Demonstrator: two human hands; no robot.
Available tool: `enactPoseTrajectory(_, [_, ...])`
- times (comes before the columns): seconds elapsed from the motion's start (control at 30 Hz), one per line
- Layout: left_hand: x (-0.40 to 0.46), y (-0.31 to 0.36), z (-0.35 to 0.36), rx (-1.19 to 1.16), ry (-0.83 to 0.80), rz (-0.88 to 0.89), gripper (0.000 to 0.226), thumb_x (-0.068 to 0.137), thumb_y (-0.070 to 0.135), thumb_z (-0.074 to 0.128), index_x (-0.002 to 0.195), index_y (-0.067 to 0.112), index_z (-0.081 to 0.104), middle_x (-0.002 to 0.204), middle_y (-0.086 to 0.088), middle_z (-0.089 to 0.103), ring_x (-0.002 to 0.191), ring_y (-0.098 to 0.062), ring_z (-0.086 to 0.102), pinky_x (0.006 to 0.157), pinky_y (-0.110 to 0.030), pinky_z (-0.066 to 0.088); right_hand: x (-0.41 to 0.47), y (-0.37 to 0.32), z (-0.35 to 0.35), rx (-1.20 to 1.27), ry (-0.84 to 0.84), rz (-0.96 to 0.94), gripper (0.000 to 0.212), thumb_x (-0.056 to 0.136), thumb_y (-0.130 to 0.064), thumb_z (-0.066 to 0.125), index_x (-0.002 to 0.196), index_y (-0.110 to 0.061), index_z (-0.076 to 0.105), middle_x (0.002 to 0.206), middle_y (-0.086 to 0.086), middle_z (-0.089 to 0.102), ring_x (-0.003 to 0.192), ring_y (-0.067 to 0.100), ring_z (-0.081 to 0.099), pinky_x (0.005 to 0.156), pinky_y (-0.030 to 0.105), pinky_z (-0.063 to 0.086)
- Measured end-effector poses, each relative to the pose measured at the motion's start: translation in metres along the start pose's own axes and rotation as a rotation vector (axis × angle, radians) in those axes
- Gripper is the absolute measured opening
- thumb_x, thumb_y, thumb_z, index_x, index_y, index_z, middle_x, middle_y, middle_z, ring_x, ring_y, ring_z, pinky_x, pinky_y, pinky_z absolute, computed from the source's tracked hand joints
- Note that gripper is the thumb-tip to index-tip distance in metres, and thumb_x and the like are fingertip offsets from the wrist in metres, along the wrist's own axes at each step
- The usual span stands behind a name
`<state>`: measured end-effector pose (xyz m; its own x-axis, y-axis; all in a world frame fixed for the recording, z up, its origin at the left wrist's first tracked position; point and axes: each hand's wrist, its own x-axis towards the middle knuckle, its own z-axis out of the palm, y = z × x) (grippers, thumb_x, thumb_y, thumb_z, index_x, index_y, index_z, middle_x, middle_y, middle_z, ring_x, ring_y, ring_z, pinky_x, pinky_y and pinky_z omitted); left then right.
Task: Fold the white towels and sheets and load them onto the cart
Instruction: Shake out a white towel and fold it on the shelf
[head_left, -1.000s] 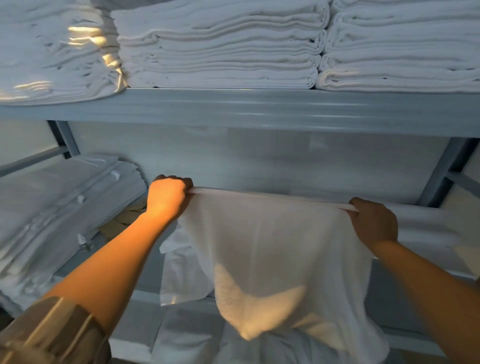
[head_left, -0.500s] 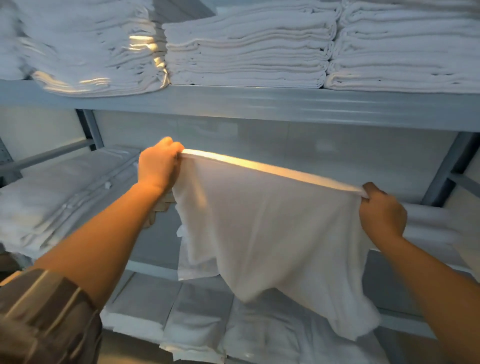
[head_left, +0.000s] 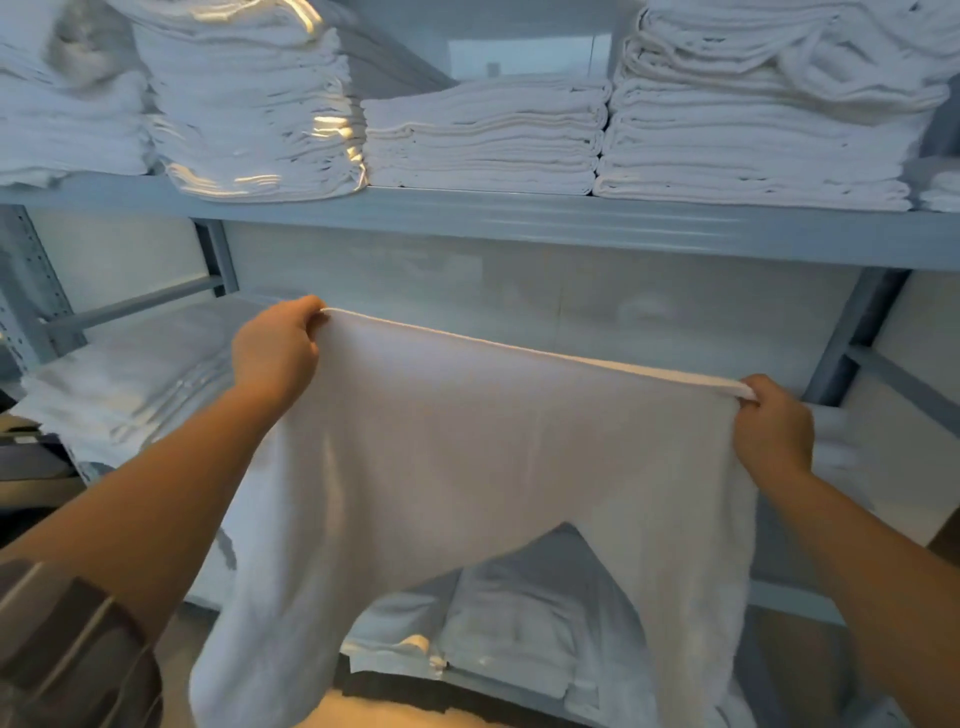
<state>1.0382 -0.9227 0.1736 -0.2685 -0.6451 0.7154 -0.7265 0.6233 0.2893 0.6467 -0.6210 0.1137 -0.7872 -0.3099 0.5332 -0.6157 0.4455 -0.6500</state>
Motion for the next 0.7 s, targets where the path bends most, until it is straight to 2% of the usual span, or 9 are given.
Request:
enactPoseTrajectory(0.07, [-0.013, -0.009, -0.001, 0.055, -0.040, -0.039, 0.022, 0.083, -0.001, 0.047, 0.093, 0.012, 0.061, 0.095, -0.020, 0.064, 0.087, -0.041, 0.057, 0.065, -0.038, 0.038, -0.006, -0.001, -0.006, 0.022, -0.014, 0.003, 0.017, 0.089, -0.004, 0.042, 0.082, -0.008, 0.057, 0.081, 0.025, 0.058, 0.077, 0.040, 0.055, 0.065, 0.047, 0.047])
enactPoseTrajectory(0.17, [-0.027, -0.013, 0.002, 0.027, -0.090, -0.152, 0.012, 0.091, 0.009, 0.048, 0.091, 0.007, 0.060, 0.094, -0.025, 0.064, 0.088, -0.043, 0.058, 0.067, -0.042, 0.042, -0.012, -0.007, -0.008, 0.046, -0.074, 0.028, 0.017, 0.093, -0.021, 0.051, 0.082, -0.010, 0.058, 0.080, 0.020, 0.060, 0.079, 0.038, 0.055, 0.066, 0.039, 0.042])
enactPoseTrajectory(0.27, [-0.034, 0.001, 0.007, -0.084, -0.135, -0.171, 0.023, 0.095, 0.024, 0.051, 0.088, 0.007, 0.064, 0.096, -0.021, 0.067, 0.092, -0.040, 0.059, 0.072, -0.042, 0.045, -0.020, -0.025, -0.003, 0.184, -0.078, 0.072, 0.023, 0.092, -0.031, 0.058, 0.088, -0.010, 0.065, 0.081, 0.010, 0.063, 0.085, 0.032, 0.058, 0.071, 0.030, 0.038])
enactPoseTrajectory(0.37, [-0.042, 0.028, 0.012, -0.203, -0.188, -0.124, 0.021, 0.093, 0.026, 0.056, 0.088, 0.010, 0.069, 0.093, -0.016, 0.069, 0.092, -0.035, 0.061, 0.072, -0.037, 0.045, -0.035, -0.054, 0.002, 0.283, -0.111, 0.014, 0.017, 0.088, -0.027, 0.065, 0.090, -0.010, 0.068, 0.076, 0.009, 0.063, 0.069, 0.021, 0.056, 0.064, 0.025, 0.036])
enactPoseTrajectory(0.43, [-0.048, 0.051, 0.015, -0.313, -0.243, -0.080, 0.019, 0.091, 0.025, 0.059, 0.084, 0.011, 0.070, 0.087, -0.014, 0.070, 0.087, -0.032, 0.062, 0.070, -0.033, 0.043, -0.048, -0.078, 0.005, 0.336, -0.207, -0.061, 0.014, 0.086, -0.026, 0.069, 0.089, -0.013, 0.068, 0.065, 0.004, 0.058, 0.054, 0.008, 0.048, 0.054, 0.018, 0.035])
enactPoseTrajectory(0.5, [-0.054, 0.075, 0.016, -0.452, -0.345, -0.001, 0.016, 0.091, 0.022, 0.062, 0.081, 0.011, 0.069, 0.082, -0.012, 0.069, 0.083, -0.028, 0.062, 0.072, -0.032, 0.043, -0.064, -0.102, 0.009, 0.348, -0.355, -0.159, 0.013, 0.084, -0.026, 0.072, 0.093, -0.018, 0.067, 0.052, -0.004, 0.049, 0.043, 0.005, 0.042, 0.047, 0.012, 0.032])
enactPoseTrajectory(0.6, [-0.065, 0.105, 0.017, -0.604, -0.532, 0.162, 0.011, 0.089, 0.019, 0.066, 0.079, 0.015, 0.068, 0.077, -0.009, 0.067, 0.077, -0.022, 0.059, 0.072, -0.031, 0.044, -0.087, -0.132, 0.019, 0.291, -0.615, -0.287, 0.031, 0.079, -0.027, 0.077, 0.106, -0.028, 0.061, 0.046, -0.016, 0.045, 0.042, 0.000, 0.043, 0.048, 0.008, 0.034])
enactPoseTrajectory(0.63, [-0.069, 0.113, 0.018, -0.643, -0.568, 0.198, 0.011, 0.088, 0.019, 0.066, 0.078, 0.015, 0.068, 0.074, -0.009, 0.065, 0.073, -0.020, 0.056, 0.070, -0.031, 0.043, -0.094, -0.140, 0.023, 0.262, -0.684, -0.316, 0.033, 0.078, -0.029, 0.078, 0.105, -0.031, 0.060, 0.048, -0.019, 0.045, 0.044, -0.001, 0.045, 0.049, 0.008, 0.034])
enactPoseTrajectory(0.7, [-0.077, 0.122, 0.018, -0.713, -0.609, 0.231, 0.013, 0.087, 0.019, 0.067, 0.075, 0.016, 0.067, 0.067, -0.005, 0.059, 0.065, -0.015, 0.048, 0.064, -0.030, 0.040, -0.106, -0.148, 0.034, 0.226, -0.768, -0.365, 0.018, 0.080, -0.030, 0.077, 0.084, -0.033, 0.060, 0.046, -0.016, 0.040, 0.042, 0.000, 0.040, 0.046, 0.012, 0.031])
